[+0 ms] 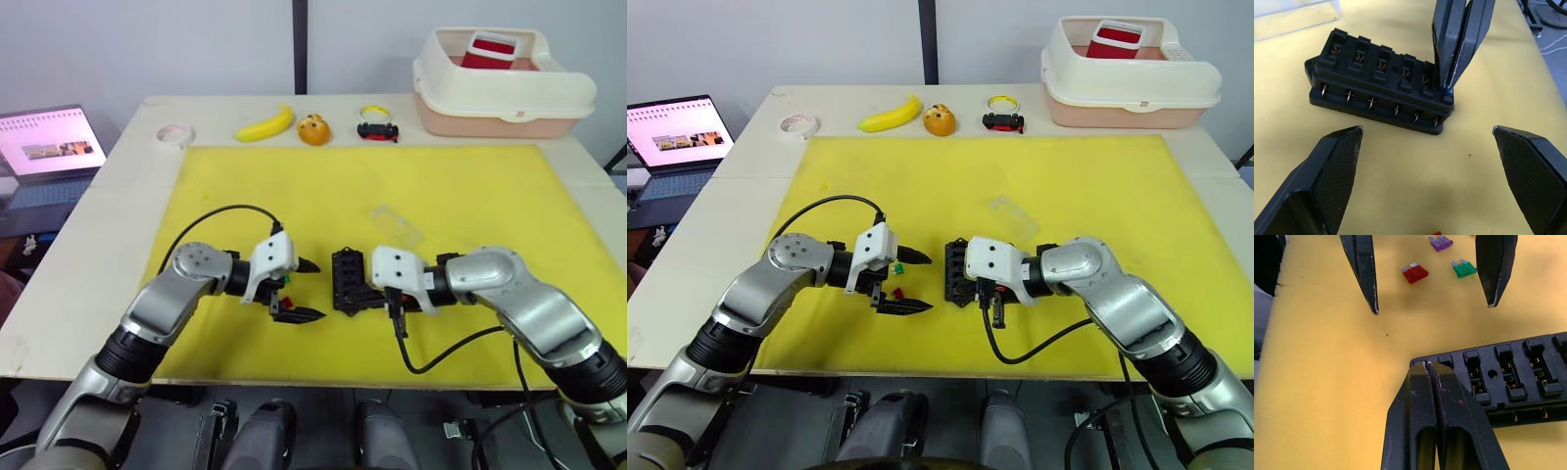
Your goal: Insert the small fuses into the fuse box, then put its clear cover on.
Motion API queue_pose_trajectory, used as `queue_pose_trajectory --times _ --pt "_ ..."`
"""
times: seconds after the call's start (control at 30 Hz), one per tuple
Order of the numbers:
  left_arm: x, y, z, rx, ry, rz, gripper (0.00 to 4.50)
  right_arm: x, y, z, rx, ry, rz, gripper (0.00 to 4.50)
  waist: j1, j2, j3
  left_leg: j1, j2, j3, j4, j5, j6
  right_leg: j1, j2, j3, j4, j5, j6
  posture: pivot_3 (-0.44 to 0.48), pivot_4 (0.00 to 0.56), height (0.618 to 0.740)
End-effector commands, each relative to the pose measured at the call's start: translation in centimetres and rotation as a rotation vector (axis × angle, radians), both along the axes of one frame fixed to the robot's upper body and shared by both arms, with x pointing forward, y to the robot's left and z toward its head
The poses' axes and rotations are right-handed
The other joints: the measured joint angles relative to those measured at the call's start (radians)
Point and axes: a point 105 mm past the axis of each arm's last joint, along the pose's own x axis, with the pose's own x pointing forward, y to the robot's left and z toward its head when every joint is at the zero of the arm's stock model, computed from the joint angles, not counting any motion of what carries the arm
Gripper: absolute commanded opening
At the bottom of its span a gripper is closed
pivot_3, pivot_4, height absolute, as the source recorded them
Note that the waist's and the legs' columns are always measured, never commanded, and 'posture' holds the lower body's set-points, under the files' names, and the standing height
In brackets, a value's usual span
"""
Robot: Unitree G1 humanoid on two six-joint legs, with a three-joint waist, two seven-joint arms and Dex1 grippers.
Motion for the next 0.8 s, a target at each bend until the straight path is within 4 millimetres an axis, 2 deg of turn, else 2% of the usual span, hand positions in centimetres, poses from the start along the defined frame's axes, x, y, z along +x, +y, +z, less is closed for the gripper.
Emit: queue_pose_trajectory --times 0.03,0.3,0.5,0.67,0.77,0.8 --pt "0.1 -0.3 1.0 -0.019 -0.045 -0.013 4.5 0.3 -0.6 -0.2 -0.014 0.01 -0.032 0.07 0.0 0.0 0.0 0.0 0.0 0.0 0.0 0.0 0.0 0.0 0.0 0.0 0.0 0.0 0.0 0.0 0.15 0.74" --pt "0.3 0.1 1.2 -0.02 -0.044 -0.001 4.5 0.3 0.1 3.9 0.147 0.015 -0.027 0.07 -0.003 0.0 0.0 0.0 0.0 0.0 0.0 0.0 0.0 -0.001 0.0 0.0 0.0 0.0 0.0 0.0 0.15 0.74" --pt "0.4 1.2 2.4 -0.041 -0.015 0.023 4.5 0.5 -1.3 6.5 0.173 -0.036 -0.055 0.07 -0.001 0.0 0.0 -0.001 0.0 0.0 0.0 0.0 0.0 -0.001 0.0 0.0 0.0 0.0 0.0 0.0 0.15 0.74" --pt "0.5 4.2 4.3 -0.069 0.044 0.096 4.5 0.6 -3.8 6.9 0.101 -0.09 -0.097 0.07 -0.004 0.0 0.0 -0.001 0.0 0.0 0.0 0.0 0.0 -0.002 0.0 0.0 0.0 0.0 0.0 0.0 0.15 0.74" --pt "0.2 7.9 5.1 -0.053 0.11 0.169 4.5 0.6 -6.3 7.1 0.035 -0.123 -0.145 0.07 -0.006 0.0 0.001 -0.001 0.0 0.0 -0.001 0.0 0.0 -0.003 0.0 0.0 0.0 0.0 0.0 0.0 0.15 0.74" --pt "-0.1 9.1 5.3 -0.041 0.132 0.191 4.5 0.7 -7.2 7.0 0.01 -0.13 -0.164 0.32 -0.007 0.0 0.001 -0.001 0.0 0.0 -0.001 0.0 0.0 -0.003 0.0 0.0 0.0 0.0 0.0 0.0 0.15 0.74"
